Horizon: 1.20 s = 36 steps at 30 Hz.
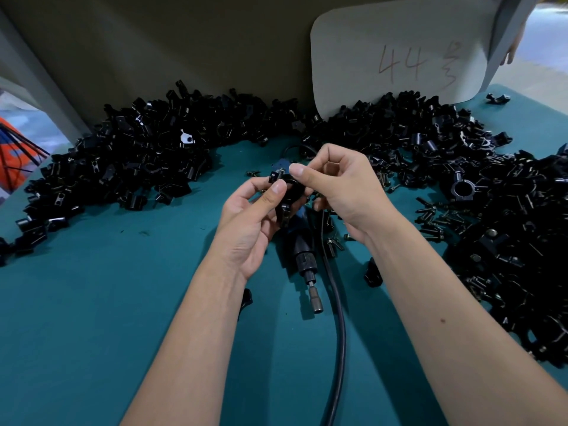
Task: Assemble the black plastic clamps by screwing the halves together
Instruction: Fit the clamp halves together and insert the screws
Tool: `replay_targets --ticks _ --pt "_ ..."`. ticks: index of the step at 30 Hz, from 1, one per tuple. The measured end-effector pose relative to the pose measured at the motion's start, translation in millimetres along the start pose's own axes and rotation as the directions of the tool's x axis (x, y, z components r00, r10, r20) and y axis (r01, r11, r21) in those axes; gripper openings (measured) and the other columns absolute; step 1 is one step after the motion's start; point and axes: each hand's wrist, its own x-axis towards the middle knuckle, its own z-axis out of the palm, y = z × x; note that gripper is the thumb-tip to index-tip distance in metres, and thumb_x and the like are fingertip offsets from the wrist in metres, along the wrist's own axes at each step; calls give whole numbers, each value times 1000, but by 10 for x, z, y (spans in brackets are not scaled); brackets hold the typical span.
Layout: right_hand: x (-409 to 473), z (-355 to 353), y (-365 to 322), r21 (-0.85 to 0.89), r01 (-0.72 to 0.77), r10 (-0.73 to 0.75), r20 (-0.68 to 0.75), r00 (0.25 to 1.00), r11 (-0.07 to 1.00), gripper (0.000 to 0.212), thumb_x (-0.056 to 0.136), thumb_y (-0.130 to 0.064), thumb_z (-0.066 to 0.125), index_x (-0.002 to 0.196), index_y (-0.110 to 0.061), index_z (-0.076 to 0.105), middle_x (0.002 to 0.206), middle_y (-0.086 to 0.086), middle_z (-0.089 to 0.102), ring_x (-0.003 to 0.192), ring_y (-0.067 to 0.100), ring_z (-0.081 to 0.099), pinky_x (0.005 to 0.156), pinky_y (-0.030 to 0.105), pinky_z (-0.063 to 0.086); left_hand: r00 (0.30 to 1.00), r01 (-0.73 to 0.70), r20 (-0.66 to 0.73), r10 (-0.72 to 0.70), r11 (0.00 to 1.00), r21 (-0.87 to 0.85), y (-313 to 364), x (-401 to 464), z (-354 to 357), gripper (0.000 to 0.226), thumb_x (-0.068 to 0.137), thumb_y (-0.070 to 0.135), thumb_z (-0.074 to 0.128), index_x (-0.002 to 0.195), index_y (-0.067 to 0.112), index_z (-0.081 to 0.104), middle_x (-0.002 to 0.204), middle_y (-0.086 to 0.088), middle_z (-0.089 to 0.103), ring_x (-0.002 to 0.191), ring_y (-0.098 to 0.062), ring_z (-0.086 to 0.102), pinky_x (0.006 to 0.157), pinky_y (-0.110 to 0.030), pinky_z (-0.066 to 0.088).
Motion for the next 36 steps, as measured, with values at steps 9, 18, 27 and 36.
replay_targets --ticks 9,18,27,36 --pt "-14 -17 -21 42 -38 35 67 997 998 13 100 -18 68 88 -13 69 76 -4 66 67 11 61 51 25 47 999 27 -21 -28 998 -49 -7 2 -11 30 85 19 77 109 8 63 113 -18 76 113 -36 72 83 -26 60" --pt "-7 23 -12 -5 0 0 -34 999 1000 28 88 -24 83 69 -14 66 62 0 61 60 12 57 49 24 45 998 50 -34 -53 997 -65 18 -16 -12 29 84 21 77 108 5 71 110 -20 76 85 -22 76 75 -25 60" --pt "7 -45 16 44 -60 56 91 994 997 13 94 -24 76 90 -12 81 80 1 69 73 11 59 55 24 47 984 138 -102 -147 986 -91 46 -21 36 28 86 29 74 97 6 82 105 -17 78 79 -18 76 66 -18 60" --pt "14 -16 29 61 -76 73 37 997 995 15 92 -25 79 83 -13 81 76 -1 70 67 8 58 53 22 46 980 146 -120 -161 981 -128 34 -23 49 32 86 30 74 103 3 78 113 -19 76 84 -18 76 69 -19 60"
